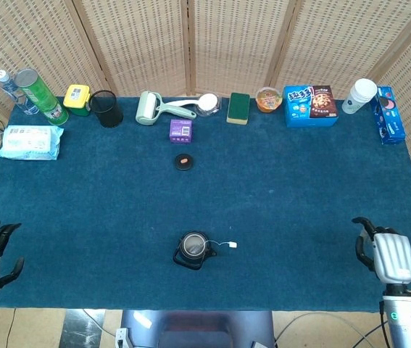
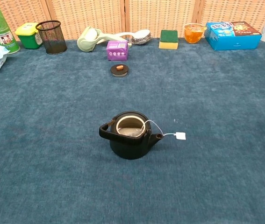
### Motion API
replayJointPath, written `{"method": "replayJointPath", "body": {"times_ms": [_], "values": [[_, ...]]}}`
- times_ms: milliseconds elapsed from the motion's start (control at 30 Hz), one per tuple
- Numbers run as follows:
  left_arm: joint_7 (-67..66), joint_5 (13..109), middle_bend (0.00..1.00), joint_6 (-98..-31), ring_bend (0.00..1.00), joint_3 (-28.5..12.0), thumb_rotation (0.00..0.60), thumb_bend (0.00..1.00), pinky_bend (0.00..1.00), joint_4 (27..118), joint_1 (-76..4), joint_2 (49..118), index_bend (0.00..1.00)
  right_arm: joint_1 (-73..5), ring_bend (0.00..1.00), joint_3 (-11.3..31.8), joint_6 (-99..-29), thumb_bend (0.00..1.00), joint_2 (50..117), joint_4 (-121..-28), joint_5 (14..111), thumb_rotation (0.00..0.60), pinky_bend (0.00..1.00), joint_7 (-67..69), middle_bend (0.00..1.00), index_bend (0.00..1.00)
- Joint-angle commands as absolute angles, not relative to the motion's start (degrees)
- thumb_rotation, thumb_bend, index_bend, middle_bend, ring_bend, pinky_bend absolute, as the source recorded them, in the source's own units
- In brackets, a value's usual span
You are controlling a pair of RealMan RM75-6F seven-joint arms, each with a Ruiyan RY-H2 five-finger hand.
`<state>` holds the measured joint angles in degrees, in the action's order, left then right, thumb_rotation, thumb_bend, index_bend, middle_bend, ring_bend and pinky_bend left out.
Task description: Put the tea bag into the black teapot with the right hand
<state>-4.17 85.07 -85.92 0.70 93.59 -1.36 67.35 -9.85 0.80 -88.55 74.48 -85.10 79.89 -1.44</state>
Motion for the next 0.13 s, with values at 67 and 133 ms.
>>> {"method": "replayJointPath", "body": {"times_ms": [67,133], "values": [[-4.8,84.5,0.19,-85.2,0.08,0.4,0.600,0.45,0.14,93.9,-1.7,67.5,0.16,-9.8,0.59,1.5,-87.6,0.64,75.0,-84.4,80.0,0.600,0.52,-1.0,0.60,0.34],[-5.1,84.3,0.19,-84.9,0.08,0.2,0.600,0.45,0.14,94.0,-1.9,67.5,0.16,-9.8,0.59,1.9,-87.5,0.64,75.2,-84.1,80.2,0.600,0.52,-0.8,0.60,0.35]]}}
